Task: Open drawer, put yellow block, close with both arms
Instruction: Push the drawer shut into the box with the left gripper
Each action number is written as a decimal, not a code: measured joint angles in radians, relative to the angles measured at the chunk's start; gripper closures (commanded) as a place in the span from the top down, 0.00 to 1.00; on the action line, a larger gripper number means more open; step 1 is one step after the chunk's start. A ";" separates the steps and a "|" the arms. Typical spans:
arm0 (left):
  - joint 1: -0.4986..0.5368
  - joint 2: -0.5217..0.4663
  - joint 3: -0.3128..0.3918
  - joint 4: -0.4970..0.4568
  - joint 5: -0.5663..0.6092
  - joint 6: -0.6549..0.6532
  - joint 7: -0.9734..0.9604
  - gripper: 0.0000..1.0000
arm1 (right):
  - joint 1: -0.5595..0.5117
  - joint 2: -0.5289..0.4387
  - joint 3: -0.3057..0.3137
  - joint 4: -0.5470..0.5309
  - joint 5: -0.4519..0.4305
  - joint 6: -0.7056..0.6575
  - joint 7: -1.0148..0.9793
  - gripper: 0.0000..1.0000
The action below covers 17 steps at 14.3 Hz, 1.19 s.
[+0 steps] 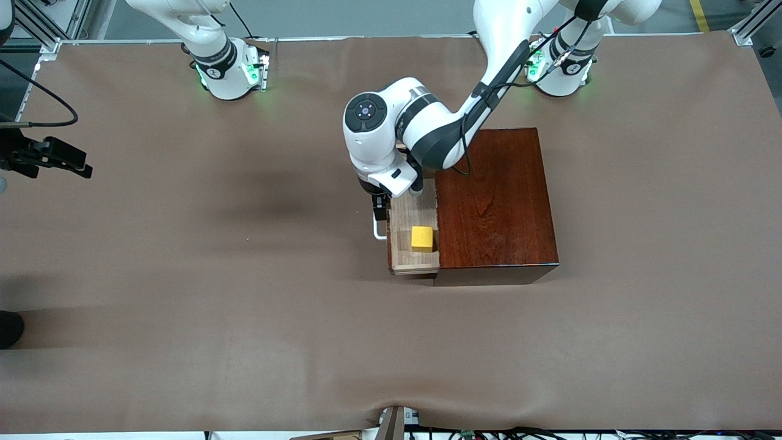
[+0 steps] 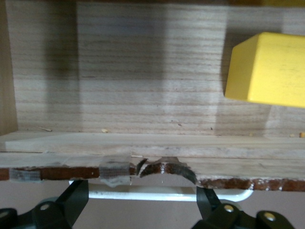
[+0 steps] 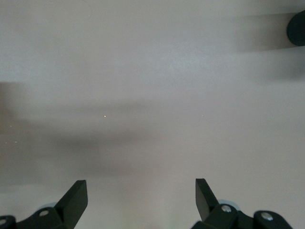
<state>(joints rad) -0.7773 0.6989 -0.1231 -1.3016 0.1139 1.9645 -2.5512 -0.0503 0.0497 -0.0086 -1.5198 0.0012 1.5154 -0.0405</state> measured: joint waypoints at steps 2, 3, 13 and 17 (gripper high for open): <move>-0.001 -0.001 -0.001 0.002 0.036 -0.033 -0.031 1.00 | 0.000 0.000 0.000 0.000 0.000 -0.001 0.000 1.00; -0.001 -0.001 -0.001 0.002 0.058 -0.057 -0.046 1.00 | 0.000 0.000 0.000 0.000 0.000 -0.001 0.000 1.00; 0.006 -0.002 0.026 -0.005 0.147 -0.230 -0.066 1.00 | 0.000 0.000 0.000 0.000 0.000 -0.001 0.000 1.00; 0.006 -0.002 0.028 -0.005 0.151 -0.259 -0.066 1.00 | 0.000 0.000 0.000 0.000 0.000 -0.004 0.000 1.00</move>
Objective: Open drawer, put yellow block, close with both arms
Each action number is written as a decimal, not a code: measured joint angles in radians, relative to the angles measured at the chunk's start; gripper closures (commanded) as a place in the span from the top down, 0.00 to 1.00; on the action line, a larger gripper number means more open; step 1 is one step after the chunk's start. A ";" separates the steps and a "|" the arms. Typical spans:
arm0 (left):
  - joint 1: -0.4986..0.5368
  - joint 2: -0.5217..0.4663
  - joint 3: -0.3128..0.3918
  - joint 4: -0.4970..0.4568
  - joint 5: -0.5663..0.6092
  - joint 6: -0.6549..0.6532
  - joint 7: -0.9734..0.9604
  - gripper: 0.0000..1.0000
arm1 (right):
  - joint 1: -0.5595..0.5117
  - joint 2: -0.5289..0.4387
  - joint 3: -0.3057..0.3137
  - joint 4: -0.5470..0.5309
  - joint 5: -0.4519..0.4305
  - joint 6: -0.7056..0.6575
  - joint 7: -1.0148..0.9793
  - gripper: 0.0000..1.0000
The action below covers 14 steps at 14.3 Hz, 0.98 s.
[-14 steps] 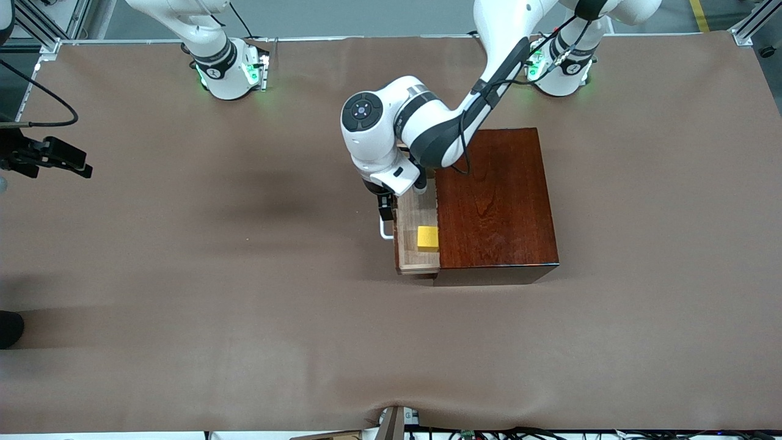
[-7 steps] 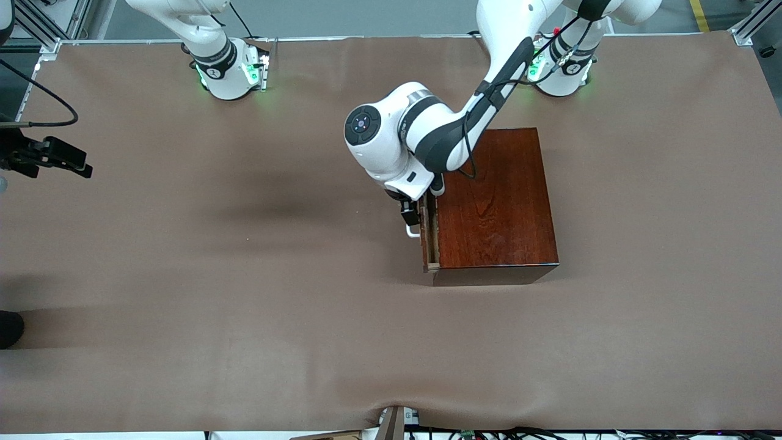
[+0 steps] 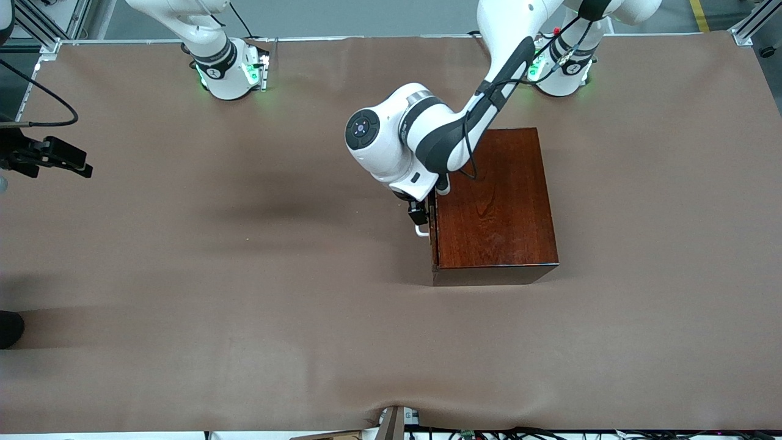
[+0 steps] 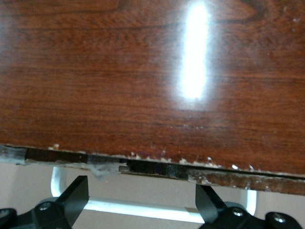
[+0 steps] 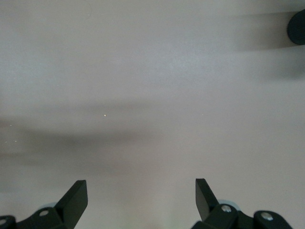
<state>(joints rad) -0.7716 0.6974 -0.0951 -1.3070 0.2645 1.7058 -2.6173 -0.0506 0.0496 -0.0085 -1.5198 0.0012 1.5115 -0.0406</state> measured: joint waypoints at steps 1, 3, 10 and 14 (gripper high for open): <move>0.000 0.000 0.000 0.000 0.000 -0.010 0.000 1.00 | 0.000 0.000 0.000 0.000 0.000 0.000 0.000 1.00; 0.000 0.000 0.000 0.000 0.002 -0.022 0.000 1.00 | 0.000 0.000 0.001 0.000 0.000 -0.001 0.000 1.00; -0.003 0.000 -0.001 0.001 0.003 -0.036 -0.035 1.00 | 0.000 0.000 0.001 0.000 0.000 -0.002 0.000 1.00; -0.007 0.000 -0.001 0.006 0.003 -0.055 -0.045 1.00 | 0.000 0.000 0.001 0.000 0.000 -0.002 0.000 1.00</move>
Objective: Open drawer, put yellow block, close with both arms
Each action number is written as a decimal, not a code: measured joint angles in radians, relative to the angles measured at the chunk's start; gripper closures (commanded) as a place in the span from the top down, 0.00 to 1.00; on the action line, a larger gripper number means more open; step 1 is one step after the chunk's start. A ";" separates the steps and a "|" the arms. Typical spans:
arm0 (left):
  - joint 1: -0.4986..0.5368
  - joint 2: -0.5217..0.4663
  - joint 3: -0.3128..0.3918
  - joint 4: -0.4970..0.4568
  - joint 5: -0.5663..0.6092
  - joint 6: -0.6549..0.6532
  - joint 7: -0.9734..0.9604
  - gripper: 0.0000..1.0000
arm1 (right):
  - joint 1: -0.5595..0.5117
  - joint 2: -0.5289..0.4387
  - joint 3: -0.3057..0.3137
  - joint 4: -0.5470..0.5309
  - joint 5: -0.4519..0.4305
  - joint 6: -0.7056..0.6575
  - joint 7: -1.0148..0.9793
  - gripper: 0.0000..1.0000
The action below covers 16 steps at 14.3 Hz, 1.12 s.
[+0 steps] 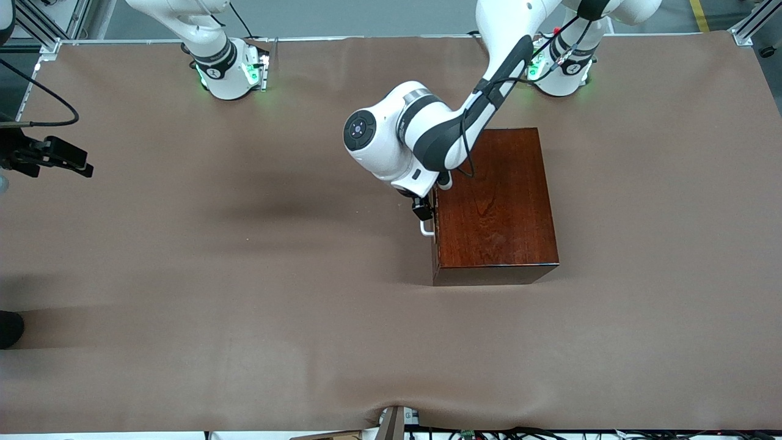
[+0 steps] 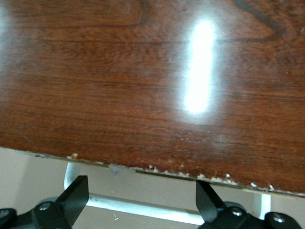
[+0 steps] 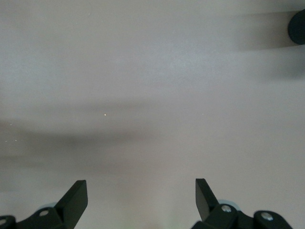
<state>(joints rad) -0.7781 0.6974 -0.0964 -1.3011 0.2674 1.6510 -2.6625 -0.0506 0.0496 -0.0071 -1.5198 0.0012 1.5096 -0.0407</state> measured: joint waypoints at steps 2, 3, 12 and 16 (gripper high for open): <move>0.000 0.000 -0.001 0.001 0.000 -0.003 -0.008 1.00 | 0.000 0.000 0.000 0.000 0.000 0.000 0.000 1.00; -0.001 0.000 -0.002 0.002 0.000 -0.006 -0.013 1.00 | 0.000 0.000 0.000 0.000 0.000 0.000 0.000 1.00; 0.025 -0.079 0.005 0.056 0.002 -0.070 0.021 1.00 | -0.002 0.000 -0.001 0.000 0.000 0.000 0.000 1.00; 0.128 -0.148 0.019 0.057 0.003 -0.083 0.140 1.00 | -0.002 0.000 -0.001 0.000 0.000 -0.001 0.000 1.00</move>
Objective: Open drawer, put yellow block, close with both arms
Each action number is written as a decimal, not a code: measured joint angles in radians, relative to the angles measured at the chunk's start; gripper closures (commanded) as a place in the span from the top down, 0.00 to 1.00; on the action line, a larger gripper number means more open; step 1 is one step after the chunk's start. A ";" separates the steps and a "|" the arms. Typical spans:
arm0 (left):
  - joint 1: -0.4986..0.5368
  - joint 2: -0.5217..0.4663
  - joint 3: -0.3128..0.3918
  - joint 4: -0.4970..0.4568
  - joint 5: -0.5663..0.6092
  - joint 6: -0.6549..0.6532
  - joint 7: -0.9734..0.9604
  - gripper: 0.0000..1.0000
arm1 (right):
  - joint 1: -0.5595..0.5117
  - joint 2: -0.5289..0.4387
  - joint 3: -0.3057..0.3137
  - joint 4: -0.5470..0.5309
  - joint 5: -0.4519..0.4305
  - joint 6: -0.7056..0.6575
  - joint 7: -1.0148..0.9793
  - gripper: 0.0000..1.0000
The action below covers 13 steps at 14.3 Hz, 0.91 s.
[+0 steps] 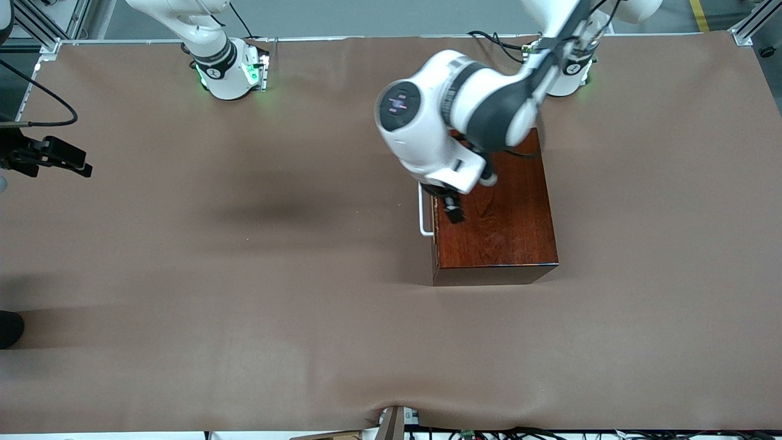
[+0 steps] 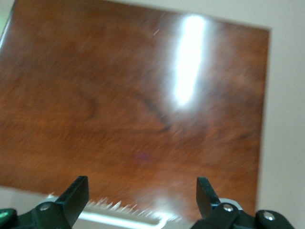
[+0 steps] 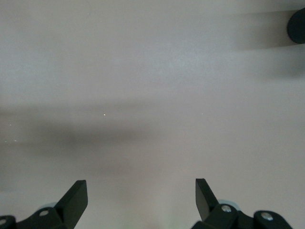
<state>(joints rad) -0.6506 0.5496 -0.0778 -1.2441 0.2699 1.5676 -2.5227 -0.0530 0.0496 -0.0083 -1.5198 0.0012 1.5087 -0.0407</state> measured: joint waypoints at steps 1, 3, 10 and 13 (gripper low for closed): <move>0.035 -0.008 0.001 0.000 0.000 0.000 0.038 1.00 | 0.000 0.000 0.000 0.000 0.000 0.000 0.000 1.00; 0.107 -0.024 0.002 0.000 0.000 0.000 0.124 1.00 | 0.000 0.000 0.000 0.000 0.000 0.000 0.000 1.00; 0.369 -0.092 -0.001 -0.001 0.000 0.000 0.491 1.00 | -0.001 0.000 0.000 0.000 0.000 0.000 0.000 1.00; 0.477 -0.134 -0.004 -0.002 -0.044 0.000 0.668 1.00 | -0.001 0.000 0.000 0.000 0.000 -0.001 0.000 1.00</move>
<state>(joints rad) -0.1737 0.4154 -0.0814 -1.2461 0.2261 1.5676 -1.8549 -0.0537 0.0496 -0.0082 -1.5198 0.0012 1.5080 -0.0407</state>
